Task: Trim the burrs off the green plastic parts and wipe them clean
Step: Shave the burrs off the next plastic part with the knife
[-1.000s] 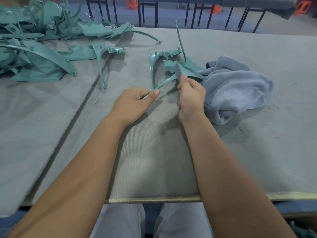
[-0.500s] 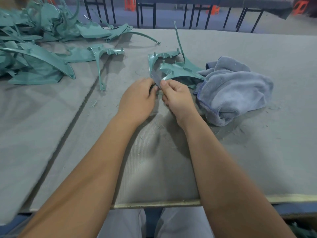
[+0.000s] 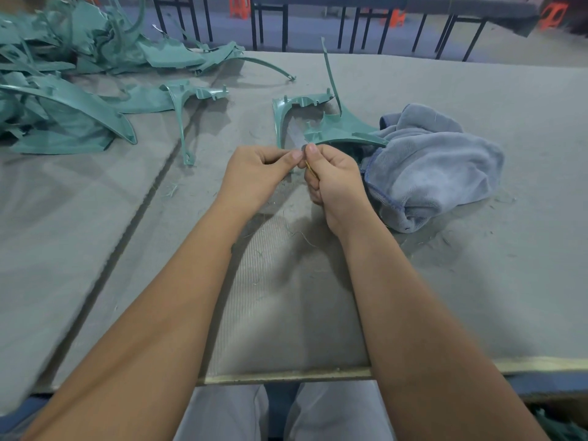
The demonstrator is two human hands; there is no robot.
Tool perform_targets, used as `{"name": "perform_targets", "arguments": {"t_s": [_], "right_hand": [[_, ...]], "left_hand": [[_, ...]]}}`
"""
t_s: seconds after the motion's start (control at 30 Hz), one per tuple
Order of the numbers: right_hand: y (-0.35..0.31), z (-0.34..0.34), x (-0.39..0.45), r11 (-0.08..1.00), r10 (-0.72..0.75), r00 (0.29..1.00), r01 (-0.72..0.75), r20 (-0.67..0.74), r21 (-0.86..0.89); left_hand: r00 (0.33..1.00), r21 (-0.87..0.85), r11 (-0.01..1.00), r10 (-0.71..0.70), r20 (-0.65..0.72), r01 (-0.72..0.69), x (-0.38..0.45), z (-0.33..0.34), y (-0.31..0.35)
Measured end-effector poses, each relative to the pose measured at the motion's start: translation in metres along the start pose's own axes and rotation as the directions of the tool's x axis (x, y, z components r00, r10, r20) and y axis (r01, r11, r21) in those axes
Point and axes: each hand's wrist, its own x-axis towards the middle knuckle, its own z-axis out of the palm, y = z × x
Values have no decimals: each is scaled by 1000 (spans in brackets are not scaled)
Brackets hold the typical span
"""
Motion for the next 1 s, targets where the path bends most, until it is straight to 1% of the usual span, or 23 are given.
{"name": "perform_targets", "arguments": {"t_s": [0.1, 0.27, 0.37, 0.4, 0.47, 0.53, 0.6, 0.7, 0.83, 1.0], "right_hand": [[0, -3, 1, 999, 10, 998, -8, -60, 32], [0, -10, 5, 974, 101, 973, -53, -209, 221], [-1, -11, 6, 967, 115, 967, -56, -227, 250], [-2, -11, 6, 967, 112, 972, -58, -208, 248], [-4, -11, 5, 971, 89, 989, -60, -116, 232], [-4, -7, 2, 985, 67, 998, -66, -1, 160], [-3, -2, 1, 995, 59, 997, -62, 50, 72], [-2, 3, 0, 999, 38, 999, -39, 25, 19], [0, 3, -1, 1000, 25, 999, -25, -28, 3], [3, 7, -2, 1000, -1, 993, 1, -114, -4]], "left_hand": [[1000, 14, 1000, -11, -6, 11, 0, 1, -2], [999, 31, 999, -34, -28, 35, -1, -1, -4], [999, 54, 998, -10, -31, 12, -2, 0, -1], [999, 63, 998, 4, -45, -1, -3, 1, -1], [995, 106, 994, 37, -90, -27, -2, 1, -2], [987, 195, 979, 81, -141, -52, -2, 0, -3], [979, 267, 962, 104, -177, -54, -2, -3, -5], [976, 287, 957, 102, -191, -43, -2, -4, -7], [976, 280, 959, 92, -197, -34, -3, 0, -9], [972, 315, 947, 123, -202, -55, -4, 2, -11]]}}
